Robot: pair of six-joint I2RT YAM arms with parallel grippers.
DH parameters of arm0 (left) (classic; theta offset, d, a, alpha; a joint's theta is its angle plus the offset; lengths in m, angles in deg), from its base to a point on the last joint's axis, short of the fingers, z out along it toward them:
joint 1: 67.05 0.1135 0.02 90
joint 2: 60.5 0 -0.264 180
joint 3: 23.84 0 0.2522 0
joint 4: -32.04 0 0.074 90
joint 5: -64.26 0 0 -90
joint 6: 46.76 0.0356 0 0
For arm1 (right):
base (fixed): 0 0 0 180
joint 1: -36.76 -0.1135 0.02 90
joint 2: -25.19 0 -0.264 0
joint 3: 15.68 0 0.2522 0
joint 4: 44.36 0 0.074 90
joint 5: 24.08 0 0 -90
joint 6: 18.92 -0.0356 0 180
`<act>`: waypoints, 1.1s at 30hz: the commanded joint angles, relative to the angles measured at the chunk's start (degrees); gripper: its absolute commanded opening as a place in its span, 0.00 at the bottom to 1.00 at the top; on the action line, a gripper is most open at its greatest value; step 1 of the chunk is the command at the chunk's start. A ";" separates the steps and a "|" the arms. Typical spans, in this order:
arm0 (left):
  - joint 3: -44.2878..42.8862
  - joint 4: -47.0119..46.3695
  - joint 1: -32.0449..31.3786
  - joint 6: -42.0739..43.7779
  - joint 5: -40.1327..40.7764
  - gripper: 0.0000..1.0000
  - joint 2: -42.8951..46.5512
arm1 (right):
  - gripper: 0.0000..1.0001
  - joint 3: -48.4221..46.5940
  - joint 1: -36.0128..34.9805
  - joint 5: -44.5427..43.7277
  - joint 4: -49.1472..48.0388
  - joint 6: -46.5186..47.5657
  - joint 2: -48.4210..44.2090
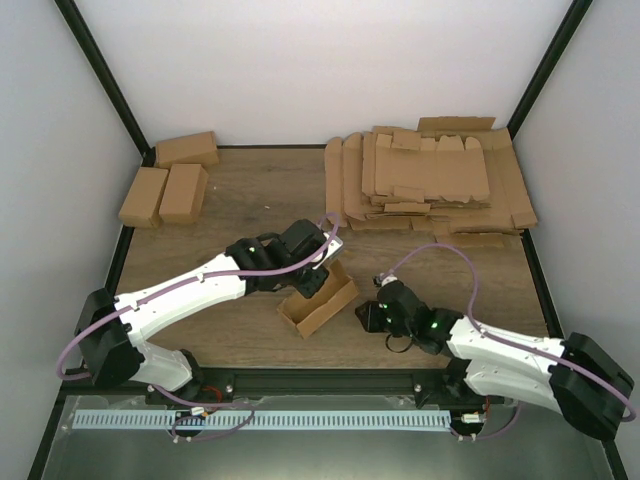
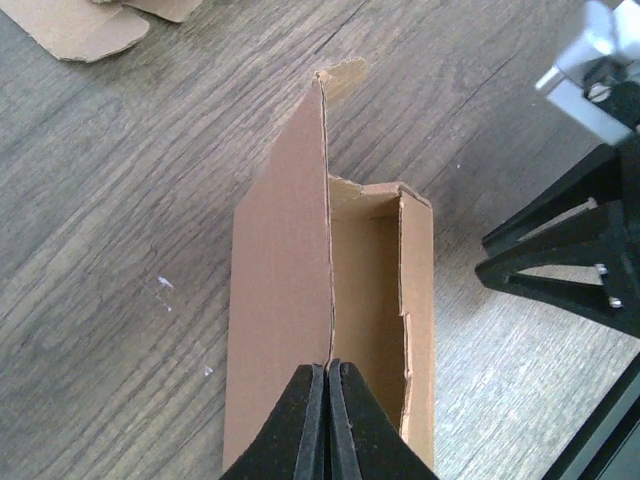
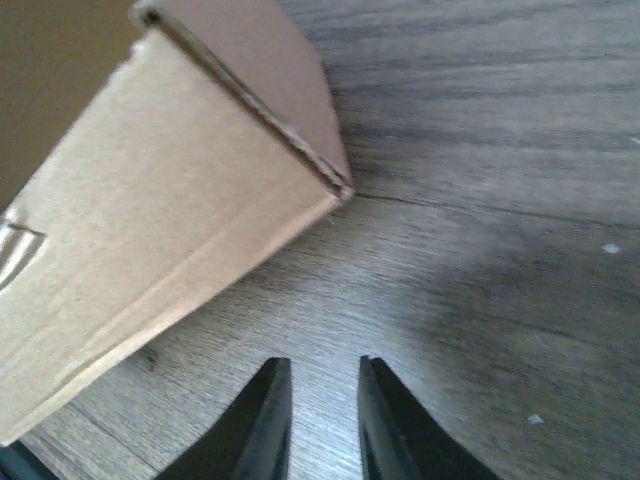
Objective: Fold the paper box
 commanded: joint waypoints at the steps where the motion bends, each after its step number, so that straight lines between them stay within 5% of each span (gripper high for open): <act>1: 1.33 -0.15 -0.33 -1.38 -2.46 0.04 -0.97 | 0.17 1.22 0.16 2.84 -13.94 -1.86 2.45; 7: 3.20 -2.67 -0.32 -3.58 -6.52 0.04 -1.09 | 0.02 1.10 0.20 4.11 -25.24 -2.76 8.70; 12: 5.69 -5.43 -0.34 -6.11 -12.01 0.04 -2.09 | 0.01 1.39 0.19 3.43 -30.39 -2.32 9.80; 18: 8.52 -8.00 -0.36 -8.34 -16.28 0.04 -3.87 | 0.01 0.31 0.24 -0.33 -23.11 -1.75 10.60; 25: 10.00 -10.70 -0.36 -10.40 -18.39 0.06 -5.52 | 0.05 2.49 0.51 -6.04 -14.48 2.11 1.20; 27: 10.07 -10.78 -0.36 -10.63 -18.12 0.15 -6.15 | 0.10 1.74 0.80 -7.12 -10.96 4.07 -1.45; 30: 10.35 -11.02 -0.39 -11.59 -17.45 0.47 -6.11 | 0.19 -0.97 1.27 -9.01 -4.72 7.29 -4.12; 33: 10.99 -12.21 -0.32 -13.55 -17.25 0.61 -3.72 | 0.28 -4.18 1.81 -10.74 0.86 10.53 -5.32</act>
